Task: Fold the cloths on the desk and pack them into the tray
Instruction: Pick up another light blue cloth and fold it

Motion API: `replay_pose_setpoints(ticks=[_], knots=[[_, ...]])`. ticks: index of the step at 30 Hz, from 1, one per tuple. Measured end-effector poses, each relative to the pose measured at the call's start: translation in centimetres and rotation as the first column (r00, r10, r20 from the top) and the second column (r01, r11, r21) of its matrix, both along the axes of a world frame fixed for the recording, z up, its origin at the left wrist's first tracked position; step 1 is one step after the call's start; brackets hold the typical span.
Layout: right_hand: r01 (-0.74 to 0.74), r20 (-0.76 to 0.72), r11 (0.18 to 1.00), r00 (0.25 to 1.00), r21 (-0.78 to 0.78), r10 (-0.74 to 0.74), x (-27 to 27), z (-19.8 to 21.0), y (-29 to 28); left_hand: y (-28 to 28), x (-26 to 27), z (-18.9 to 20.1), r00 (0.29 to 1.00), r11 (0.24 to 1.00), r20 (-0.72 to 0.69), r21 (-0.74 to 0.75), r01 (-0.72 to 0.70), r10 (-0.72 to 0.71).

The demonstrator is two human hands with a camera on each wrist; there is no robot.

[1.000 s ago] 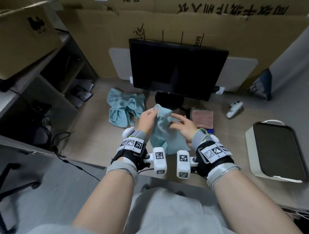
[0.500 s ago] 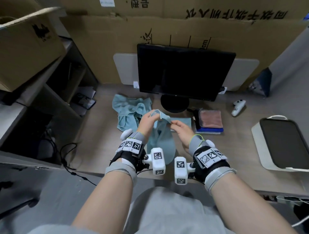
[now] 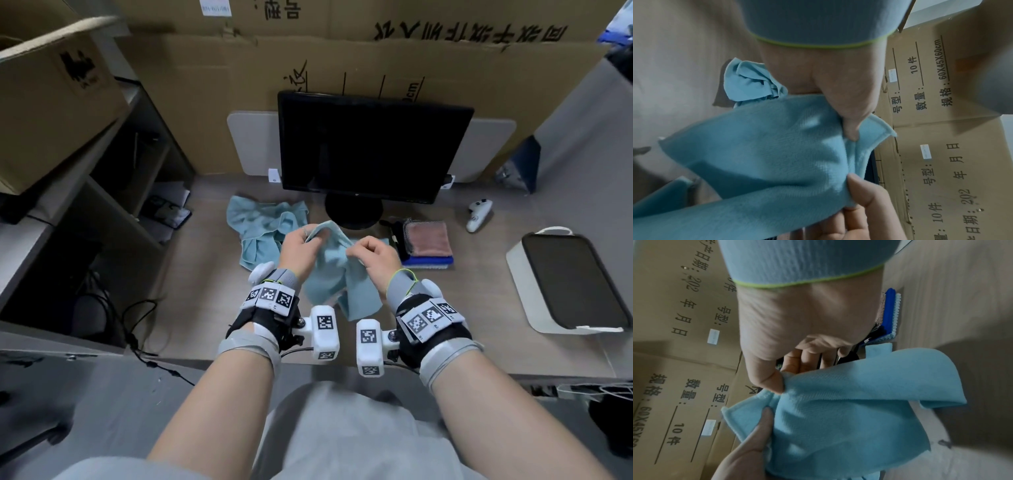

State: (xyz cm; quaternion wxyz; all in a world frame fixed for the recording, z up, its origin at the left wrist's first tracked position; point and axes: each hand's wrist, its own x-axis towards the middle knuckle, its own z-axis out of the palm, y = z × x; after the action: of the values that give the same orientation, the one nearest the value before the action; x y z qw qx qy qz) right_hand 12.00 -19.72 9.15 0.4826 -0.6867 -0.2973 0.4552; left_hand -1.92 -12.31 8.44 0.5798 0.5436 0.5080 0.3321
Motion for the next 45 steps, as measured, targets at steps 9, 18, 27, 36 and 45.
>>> replay_pose_setpoints(ticks=[9, 18, 27, 36, 45], knots=[[-0.185, -0.026, 0.981, 0.983, -0.055, 0.184, 1.5, 0.1, -1.3, -0.1, 0.3, 0.1, 0.993, 0.994, 0.052, 0.029, -0.104, 0.102], [-0.218, -0.024, 0.976, 0.976, -0.023, 0.218, 2.5, 0.2, -2.8, -1.7, 1.4, 1.2, 0.984, 0.997, 0.164, -0.038, -0.061, 0.066], [-0.072, -0.044, 0.997, 0.996, 0.026, 0.073, 5.2, 1.2, -4.5, -1.0, 1.4, 1.4, 0.953, 0.954, 0.144, -0.18, -0.24, 0.267], [0.151, 0.145, 0.988, 0.978, 0.011, -0.151, 8.3, -0.1, -6.3, -0.5, 2.3, 0.4, 0.858, 0.854, -0.076, -0.081, -0.513, 0.508], [0.41, -0.028, 0.909, 0.912, 0.075, -0.409, 9.9, -2.2, -8.0, -1.6, 3.0, -1.1, 0.798, 0.8, -0.276, -0.136, -0.585, 0.536]])
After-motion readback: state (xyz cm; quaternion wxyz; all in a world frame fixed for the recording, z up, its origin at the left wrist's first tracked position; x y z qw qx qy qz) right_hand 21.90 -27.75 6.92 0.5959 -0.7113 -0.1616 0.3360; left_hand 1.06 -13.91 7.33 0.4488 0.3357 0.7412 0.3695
